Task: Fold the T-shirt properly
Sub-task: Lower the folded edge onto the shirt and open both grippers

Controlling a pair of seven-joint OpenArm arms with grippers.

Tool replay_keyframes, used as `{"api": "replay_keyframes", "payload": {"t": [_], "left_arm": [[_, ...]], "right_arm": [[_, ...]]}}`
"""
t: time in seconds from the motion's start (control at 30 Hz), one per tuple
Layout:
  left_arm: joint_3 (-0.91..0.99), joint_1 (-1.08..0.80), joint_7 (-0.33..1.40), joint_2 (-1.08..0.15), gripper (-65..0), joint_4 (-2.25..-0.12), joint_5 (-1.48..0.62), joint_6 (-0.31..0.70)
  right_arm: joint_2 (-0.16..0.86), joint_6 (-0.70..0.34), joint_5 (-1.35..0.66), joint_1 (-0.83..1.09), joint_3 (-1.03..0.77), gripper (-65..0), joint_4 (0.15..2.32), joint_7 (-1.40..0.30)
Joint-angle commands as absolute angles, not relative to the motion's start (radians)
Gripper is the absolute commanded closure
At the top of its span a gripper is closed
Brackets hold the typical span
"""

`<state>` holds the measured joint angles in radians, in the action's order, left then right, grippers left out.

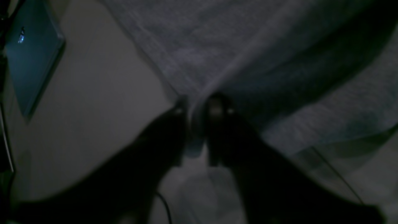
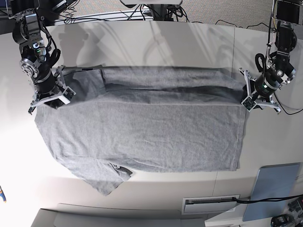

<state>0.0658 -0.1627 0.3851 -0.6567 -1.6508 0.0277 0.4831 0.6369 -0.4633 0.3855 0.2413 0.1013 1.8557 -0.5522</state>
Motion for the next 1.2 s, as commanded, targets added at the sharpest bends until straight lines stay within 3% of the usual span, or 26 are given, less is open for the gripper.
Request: {"api": "replay_keyframes", "payload": {"t": [0.0,0.07,0.27,0.33,0.4,0.47,0.5,0.67,0.87,1.17], "left_arm": [[0.074,-0.150,0.374,-0.676,-21.4,-1.663,0.021,0.471],[0.074,-0.150,0.375,-0.676,-23.9,-1.663,0.022,0.471],[0.075,-0.150,0.411,-0.677,-23.6,-1.663,-0.035,0.459],[0.075,-0.150,0.452,-0.676,-16.1,-1.663,-0.152,0.418],[0.075,-0.150,0.475,-0.675,-2.1,-1.663,-0.274,0.375],[0.075,-0.150,0.506,-0.665,0.0,-1.663,-0.368,0.322],[0.075,-0.150,0.527,-0.654,0.0,-1.663,-0.401,0.302],[0.075,-0.152,0.638,-0.562,0.0,-1.663,-0.504,0.279],[0.075,-0.167,0.631,-0.453,0.0,-1.641,-0.493,0.225],[0.075,-0.175,0.630,-0.432,0.0,-1.471,-0.487,0.229]], "right_arm": [[0.657,-0.444,0.381,0.230,0.093,-20.6,1.869,-0.546],[0.657,-0.434,0.378,0.229,0.093,-25.9,1.869,-0.546],[0.657,-0.339,0.309,0.230,0.091,-26.0,1.869,-0.615],[0.657,-0.265,0.212,0.230,0.089,-24.8,1.870,-0.657],[0.657,-0.207,0.130,0.231,0.081,-14.1,1.870,-0.687],[0.649,-0.157,0.079,0.236,0.062,-1.7,1.870,-0.712],[0.634,-0.140,0.078,0.242,0.042,0.0,1.870,-0.720],[0.554,-0.138,0.014,0.288,-0.064,0.0,1.870,-0.705],[0.484,-0.178,-0.009,0.300,-0.093,0.0,1.798,-0.644],[0.468,-0.266,-0.064,0.228,-0.093,0.0,1.544,-0.636]]}}
